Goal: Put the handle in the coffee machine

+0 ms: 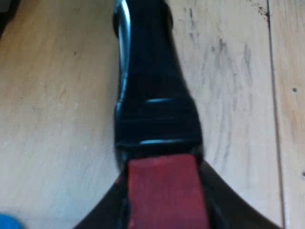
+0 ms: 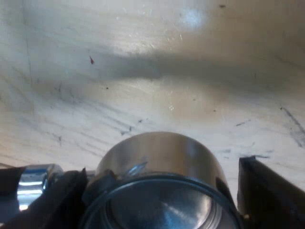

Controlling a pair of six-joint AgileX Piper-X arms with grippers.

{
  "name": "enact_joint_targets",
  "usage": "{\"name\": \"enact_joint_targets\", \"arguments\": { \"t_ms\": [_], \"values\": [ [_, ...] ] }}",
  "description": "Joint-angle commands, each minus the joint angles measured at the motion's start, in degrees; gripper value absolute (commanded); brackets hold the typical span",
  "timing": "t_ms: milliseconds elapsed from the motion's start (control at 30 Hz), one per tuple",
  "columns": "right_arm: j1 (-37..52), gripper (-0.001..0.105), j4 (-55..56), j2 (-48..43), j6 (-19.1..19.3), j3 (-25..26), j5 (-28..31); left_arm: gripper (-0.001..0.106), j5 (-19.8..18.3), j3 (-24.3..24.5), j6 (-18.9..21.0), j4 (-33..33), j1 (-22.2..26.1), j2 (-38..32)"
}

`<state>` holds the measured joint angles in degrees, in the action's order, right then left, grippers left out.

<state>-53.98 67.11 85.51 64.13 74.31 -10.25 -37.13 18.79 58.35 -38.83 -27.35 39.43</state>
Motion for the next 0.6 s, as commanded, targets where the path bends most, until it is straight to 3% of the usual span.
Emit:
{"name": "enact_joint_targets", "arguments": {
  "t_ms": [33, 333, 367, 433, 500, 533, 600],
  "values": [
    [-0.02, 0.0, 0.49, -1.03, 1.2, 0.89, -1.14, 0.003, 0.0, 0.19, 0.17, 0.46, -0.25, -0.19],
    [-0.02, 0.0, 0.49, -1.03, 1.2, 0.89, -0.49, 0.0, 0.0, 0.19, 0.05, 0.58, -0.25, -0.19],
    [-0.02, 0.004, 0.49, -1.03, 1.2, 0.89, -0.49, 0.0, 0.0, 0.19, 0.05, 0.7, -0.25, -0.19],
    [-0.02, 0.017, 0.49, -1.03, 0.98, 0.89, 0.06, 0.0, 0.0, 0.19, 0.05, 1.01, -0.25, -0.19],
    [-0.02, 0.045, 0.49, -1.03, 0.05, 0.89, 1.19, 0.0, 0.0, 0.29, 0.05, 1.02, -0.25, -0.19],
    [-0.02, 0.055, 0.49, -1.03, 0.05, 0.89, 1.41, 0.0, 0.0, 0.25, 0.05, 1.02, -0.25, -0.19],
    [-0.02, 0.087, 0.49, -1.03, 0.36, 0.89, 1.49, 0.0, 0.0, 0.25, 0.05, 1.02, -0.25, -0.19]
  ]
}}
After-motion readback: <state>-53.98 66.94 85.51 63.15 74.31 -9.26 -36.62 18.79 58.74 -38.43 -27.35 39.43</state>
